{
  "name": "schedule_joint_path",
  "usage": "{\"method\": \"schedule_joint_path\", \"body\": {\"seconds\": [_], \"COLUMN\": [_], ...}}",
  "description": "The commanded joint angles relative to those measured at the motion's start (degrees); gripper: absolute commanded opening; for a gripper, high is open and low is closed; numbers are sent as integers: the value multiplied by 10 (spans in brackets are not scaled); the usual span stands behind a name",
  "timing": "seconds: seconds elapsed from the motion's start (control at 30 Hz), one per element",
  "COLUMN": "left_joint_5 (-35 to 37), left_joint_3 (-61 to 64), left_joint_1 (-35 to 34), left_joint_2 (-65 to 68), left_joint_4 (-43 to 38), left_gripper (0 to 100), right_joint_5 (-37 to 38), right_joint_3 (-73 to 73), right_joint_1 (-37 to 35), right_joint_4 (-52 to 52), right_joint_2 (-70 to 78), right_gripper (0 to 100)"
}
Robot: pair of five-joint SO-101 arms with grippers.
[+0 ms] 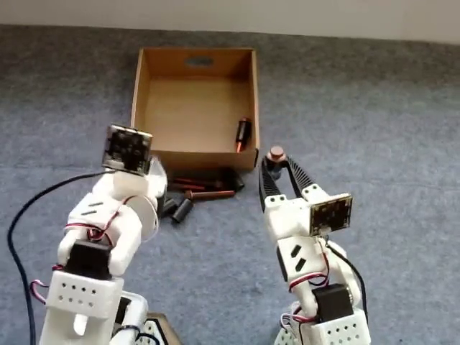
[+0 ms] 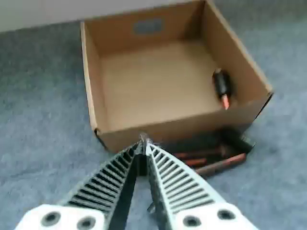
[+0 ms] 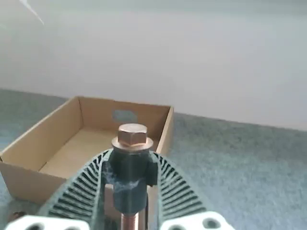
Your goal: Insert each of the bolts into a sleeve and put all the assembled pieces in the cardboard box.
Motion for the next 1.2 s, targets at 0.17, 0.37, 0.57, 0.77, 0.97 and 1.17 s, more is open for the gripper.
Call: {"method": "schedule_joint_path", "body": {"seconds": [0.17,0.37,0.57,0.77,0.97,1.17], "left_joint_5": [-56,-56,-56,-56,-56,-56], "left_joint_3": [123,197,233,240,240,241], "left_joint_1": [-63,-67,-65,-65,-64,-64], "left_joint_2": [-7,-13,-13,-13,-13,-13], "left_joint_4": [-19,-70,-95,-101,-100,-100], "left_gripper": [21,19,20,20,20,19], "right_joint_5": [-4,-5,-8,-113,-114,-113], "right_joint_3": [-240,-447,-589,-735,-871,-954], "right_joint_1": [-3,-26,-79,-75,-65,-50], "right_joint_4": [30,31,29,28,29,30], "right_joint_2": [235,516,714,930,1114,1239], "right_gripper": [6,6,6,6,6,6]}}
